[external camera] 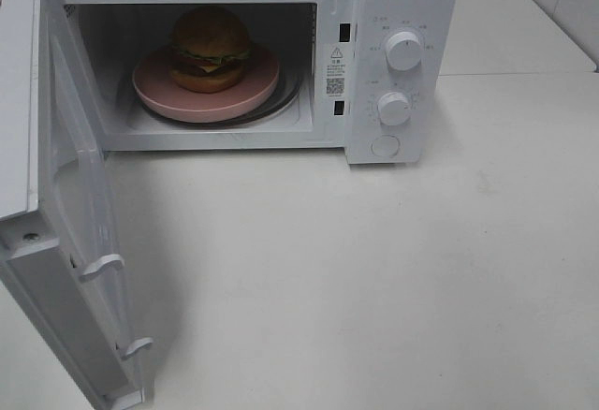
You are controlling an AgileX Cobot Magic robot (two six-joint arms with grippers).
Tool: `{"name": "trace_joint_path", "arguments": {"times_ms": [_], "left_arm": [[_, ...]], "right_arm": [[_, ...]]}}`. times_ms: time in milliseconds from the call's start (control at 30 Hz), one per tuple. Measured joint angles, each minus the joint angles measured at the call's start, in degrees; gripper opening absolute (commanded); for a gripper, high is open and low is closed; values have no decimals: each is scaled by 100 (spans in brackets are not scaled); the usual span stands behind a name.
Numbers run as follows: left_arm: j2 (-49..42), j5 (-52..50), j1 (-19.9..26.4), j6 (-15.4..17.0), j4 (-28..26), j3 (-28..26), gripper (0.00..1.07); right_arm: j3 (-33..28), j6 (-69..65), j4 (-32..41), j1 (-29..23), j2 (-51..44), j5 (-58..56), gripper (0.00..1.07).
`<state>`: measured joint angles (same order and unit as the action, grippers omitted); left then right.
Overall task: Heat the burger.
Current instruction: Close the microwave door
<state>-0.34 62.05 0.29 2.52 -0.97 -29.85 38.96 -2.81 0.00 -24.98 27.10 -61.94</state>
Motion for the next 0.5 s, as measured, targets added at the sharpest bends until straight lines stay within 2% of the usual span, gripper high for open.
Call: {"name": "trace_joint_path", "arguments": {"times_ms": [67, 133, 167, 233, 500], "left_arm": [[0, 0, 0, 0, 0, 0, 102], [0, 0, 0, 0, 0, 0, 102], [0, 0, 0, 0, 0, 0, 102], [0, 0, 0, 0, 0, 0, 102], [0, 0, 0, 0, 0, 0, 102]], "right_arm": [[0, 6, 0, 126, -86, 0, 76], [0, 34, 0, 665, -544, 6, 76], [0, 34, 0, 665, -544, 6, 76], [0, 143, 0, 1037, -894, 23, 76], [0, 281, 0, 1604, -1719, 46, 76]]}}
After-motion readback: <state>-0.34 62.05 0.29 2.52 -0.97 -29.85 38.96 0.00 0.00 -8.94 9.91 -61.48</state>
